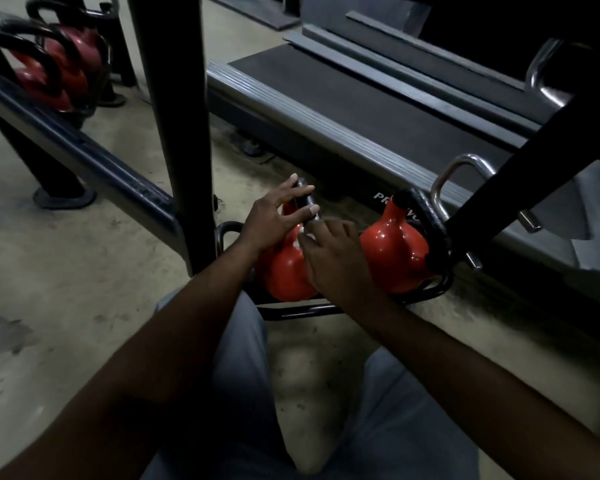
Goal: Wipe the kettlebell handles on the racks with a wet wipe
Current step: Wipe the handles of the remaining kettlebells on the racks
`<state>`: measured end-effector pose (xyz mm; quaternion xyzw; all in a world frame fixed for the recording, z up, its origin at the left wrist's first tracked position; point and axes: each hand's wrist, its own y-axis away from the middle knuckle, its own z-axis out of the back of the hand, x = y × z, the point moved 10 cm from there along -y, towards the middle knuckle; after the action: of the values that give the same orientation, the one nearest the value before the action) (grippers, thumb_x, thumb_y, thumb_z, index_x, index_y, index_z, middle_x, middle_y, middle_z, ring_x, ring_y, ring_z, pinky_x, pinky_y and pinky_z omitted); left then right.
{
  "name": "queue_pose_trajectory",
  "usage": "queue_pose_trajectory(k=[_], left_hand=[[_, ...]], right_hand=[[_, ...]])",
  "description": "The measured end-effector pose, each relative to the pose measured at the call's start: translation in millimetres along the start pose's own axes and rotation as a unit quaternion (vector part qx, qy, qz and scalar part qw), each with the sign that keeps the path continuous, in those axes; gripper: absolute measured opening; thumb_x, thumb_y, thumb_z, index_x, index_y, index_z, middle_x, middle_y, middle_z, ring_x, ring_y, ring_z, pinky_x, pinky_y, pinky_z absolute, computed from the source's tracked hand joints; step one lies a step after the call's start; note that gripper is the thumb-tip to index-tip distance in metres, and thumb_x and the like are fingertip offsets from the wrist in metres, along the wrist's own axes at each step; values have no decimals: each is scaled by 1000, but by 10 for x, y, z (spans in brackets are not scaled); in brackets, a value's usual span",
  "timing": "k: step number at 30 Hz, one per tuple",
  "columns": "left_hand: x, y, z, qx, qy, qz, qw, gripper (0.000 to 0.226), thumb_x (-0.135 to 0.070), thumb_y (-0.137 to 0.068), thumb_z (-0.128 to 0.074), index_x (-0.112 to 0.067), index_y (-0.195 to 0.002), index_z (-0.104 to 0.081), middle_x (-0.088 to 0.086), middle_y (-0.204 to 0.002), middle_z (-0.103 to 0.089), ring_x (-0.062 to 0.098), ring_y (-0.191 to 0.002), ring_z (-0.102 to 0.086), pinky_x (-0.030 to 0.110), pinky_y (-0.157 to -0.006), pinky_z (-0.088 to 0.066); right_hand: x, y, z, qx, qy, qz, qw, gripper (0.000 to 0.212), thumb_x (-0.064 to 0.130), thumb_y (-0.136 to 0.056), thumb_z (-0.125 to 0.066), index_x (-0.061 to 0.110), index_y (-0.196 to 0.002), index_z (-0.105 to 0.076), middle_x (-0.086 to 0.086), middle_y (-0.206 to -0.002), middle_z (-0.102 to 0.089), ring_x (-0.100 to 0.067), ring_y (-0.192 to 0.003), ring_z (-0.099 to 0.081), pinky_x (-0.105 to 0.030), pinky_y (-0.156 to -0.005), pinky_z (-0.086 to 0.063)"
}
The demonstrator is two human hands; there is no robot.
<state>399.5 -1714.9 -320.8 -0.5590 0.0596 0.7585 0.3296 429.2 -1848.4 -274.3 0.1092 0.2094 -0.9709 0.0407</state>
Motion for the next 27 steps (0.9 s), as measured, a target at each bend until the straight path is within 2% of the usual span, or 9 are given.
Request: queue_pose_trajectory(k=[3, 5, 8, 10, 12, 17, 20, 22, 27], left_hand=[[-46, 10, -17, 1, -42, -28, 999, 44, -50, -88, -64, -41, -131, -59, -9, -155, -38, 2, -143, -29, 27, -115, -28], [-176, 37, 12, -24, -86, -97, 991, 39, -43, -93, -59, -29, -130, -63, -2, -153, -42, 9, -145, -30, 32, -115, -33], [-328, 77, 58, -51, -134, -191, 971, 32, -30, -95, -57, -16, -121, -70, 7, -143, -53, 17, -139, -42, 38, -111, -41], [-348, 79, 40, -38, -140, -198, 969, 32, -31, -96, -57, -15, -121, -70, 8, -138, -58, 18, -137, -45, 42, -110, -41], [-375, 91, -30, -18, -139, -208, 968, 32, -31, -97, -56, -15, -122, -69, 7, -138, -58, 17, -138, -44, 43, -111, -41], [-323, 50, -112, 1, -110, -201, 974, 34, -33, -98, -54, -19, -125, -67, 5, -144, -52, 15, -143, -37, 37, -115, -36], [-259, 10, -86, 9, -77, -188, 979, 34, -36, -97, -57, -21, -125, -67, 4, -146, -51, 13, -144, -34, 33, -116, -34], [-235, -3, -76, 8, -72, -188, 980, 33, -36, -96, -59, -22, -124, -68, 3, -146, -51, 13, -144, -34, 35, -116, -34], [-206, -8, -91, 0, -67, -179, 982, 31, -37, -96, -59, -24, -121, -70, 1, -145, -52, 12, -144, -34, 39, -115, -35]], right_hand=[[188, 219, -31, 22, 13, 82, 996, 30, 21, -84, -51, 14, -107, -70, -4, -111, -66, -27, -108, -57, -40, -90, -35], [75, 137, 66, 15, -7, 56, 998, 28, 20, -86, -54, 17, -108, -70, -1, -108, -67, -25, -107, -58, -39, -88, -35], [-138, 82, 180, -31, -81, 0, 996, 26, 12, -86, -61, 13, -111, -70, -3, -100, -70, -25, -94, -60, -37, -81, -40], [7, 265, 142, -25, -114, 61, 991, 30, 10, -89, -56, 9, -115, -69, -5, -105, -69, -24, -93, -58, -36, -79, -45], [107, 370, 56, 1, -100, 105, 990, 31, 14, -91, -52, 9, -118, -68, -5, -108, -67, -22, -96, -56, -34, -82, -43], [-34, 90, -14, -3, -2, -36, 999, 26, 31, -86, -62, 19, -107, -70, -4, -103, -62, -24, -96, -52, -36, -81, -36], [123, 327, -68, -12, 14, -3, 1000, 21, 24, -86, -60, 20, -105, -70, -2, -98, -61, -24, -90, -53, -38, -78, -36], [39, 406, -27, -29, -18, -15, 999, 27, 22, -86, -57, 22, -109, -71, -2, -94, -61, -25, -86, -52, -37, -75, -35], [-119, 555, -49, -80, -133, -111, 982, 34, 9, -84, -57, 21, -112, -73, -3, -93, -61, -26, -86, -55, -37, -75, -38]])
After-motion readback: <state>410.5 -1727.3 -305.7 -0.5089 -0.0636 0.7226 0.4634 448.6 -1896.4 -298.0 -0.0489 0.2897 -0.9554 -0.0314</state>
